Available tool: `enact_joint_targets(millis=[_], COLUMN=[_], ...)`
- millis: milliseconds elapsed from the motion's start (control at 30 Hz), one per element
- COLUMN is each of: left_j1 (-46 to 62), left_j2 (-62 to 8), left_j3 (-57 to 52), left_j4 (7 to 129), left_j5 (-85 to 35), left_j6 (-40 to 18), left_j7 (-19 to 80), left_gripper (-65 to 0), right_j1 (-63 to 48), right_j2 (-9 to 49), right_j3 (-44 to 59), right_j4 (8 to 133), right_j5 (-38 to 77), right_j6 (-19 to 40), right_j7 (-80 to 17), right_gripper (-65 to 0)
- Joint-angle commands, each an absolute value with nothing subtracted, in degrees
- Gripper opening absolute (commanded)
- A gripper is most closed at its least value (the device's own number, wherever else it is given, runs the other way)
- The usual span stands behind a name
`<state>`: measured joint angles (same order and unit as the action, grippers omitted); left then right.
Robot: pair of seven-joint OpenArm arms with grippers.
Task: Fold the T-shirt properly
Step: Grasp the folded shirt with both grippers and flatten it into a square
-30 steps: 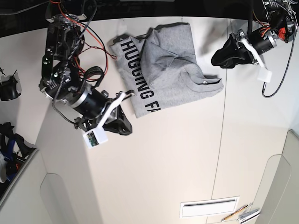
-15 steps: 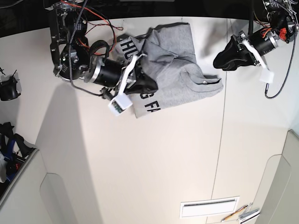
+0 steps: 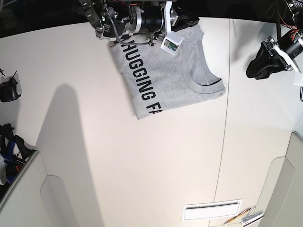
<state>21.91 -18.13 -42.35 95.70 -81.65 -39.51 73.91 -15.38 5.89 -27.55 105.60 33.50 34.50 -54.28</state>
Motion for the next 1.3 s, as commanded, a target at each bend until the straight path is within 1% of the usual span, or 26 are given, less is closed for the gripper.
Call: enact_joint_targets(millis=[0, 100, 133, 167, 200, 267, 300, 333, 433, 500, 600, 733, 800, 967, 1267], left_j1=[21.96, 21.93, 21.93, 21.93, 21.96, 21.96, 21.96, 22.00, 22.26, 22.24, 22.20, 22.11, 21.96, 22.09, 22.11], left_j2=[-18.92, -18.92, -18.92, -18.90, -18.90, -18.90, -18.90, -18.90, -18.90, -18.90, -18.90, -18.76, -17.80, -15.05, -14.94], left_j3=[-42.68, -42.65, -42.65, -42.63, -42.28, -40.91, -39.72, -38.24, -32.47, -27.94, -21.06, -13.26, -10.59, -6.04, -1.85], left_j4=[96.47, 96.49, 96.55, 96.82, 97.36, 99.00, 99.90, 100.79, 102.94, 103.59, 103.66, 103.66, 103.66, 103.66, 103.63], left_j5=[-83.42, -85.00, -85.00, -85.00, -85.00, -85.00, -85.00, -85.00, -85.00, -85.00, -85.00, -80.66, -79.00, -76.66, -72.01], left_j6=[-40.00, -40.00, -40.00, -40.00, -40.00, -40.00, -40.00, -40.00, -40.00, -40.00, -40.00, -40.00, -40.00, -40.00, -40.00], left_j7=[74.02, 75.50, 76.18, 77.14, 77.82, 79.20, 80.00, 80.00, 80.00, 80.00, 80.00, 75.18, 74.81, 74.78, 74.24], left_gripper=[-24.9, -25.4, -27.6, -31.3, -36.6, -49.4, -53.8, -56.7, -60.6, -64.5, -65.0, -65.0, -65.0, -65.0, -65.0], right_j1=[-14.52, -11.92, -10.55, -9.02, -7.55, -4.58, -3.14, -1.74, 1.89, 3.57, 5.69, 9.15, 10.94, 15.88, 22.04], right_j2=[5.69, 5.67, 5.65, 5.54, 5.45, 5.37, 5.39, 5.39, 5.39, 5.32, 5.37, 5.39, 5.39, 5.23, 3.60], right_j3=[-27.35, -26.57, -26.04, -25.21, -24.14, -21.21, -19.42, -17.52, -12.19, -9.47, -7.03, -6.35, -6.37, -6.39, -6.39], right_j4=[107.48, 108.57, 108.60, 108.60, 108.60, 108.60, 108.57, 108.53, 108.07, 107.02, 104.27, 97.19, 93.10, 82.96, 70.61], right_j5=[34.85, 34.59, 34.24, 33.43, 32.45, 30.00, 28.95, 28.14, 27.09, 26.92, 26.92, 26.96, 26.96, 26.96, 26.98], right_j6=[34.72, 34.63, 34.30, 34.28, 34.28, 34.24, 34.00, 33.39, 33.15, 33.15, 33.17, 33.19, 33.23, 33.28, 33.43], right_j7=[-52.58, -51.35, -50.83, -50.50, -50.04, -48.58, -47.70, -46.98, -46.50, -46.44, -45.84, -43.86, -42.83, -40.82, -39.40], right_gripper=[-65.0, -65.0, -65.0, -65.0, -65.0, -65.0, -65.0, -65.0, -65.0, -65.0, -65.0, -65.0, -65.0, -65.0, -65.0])
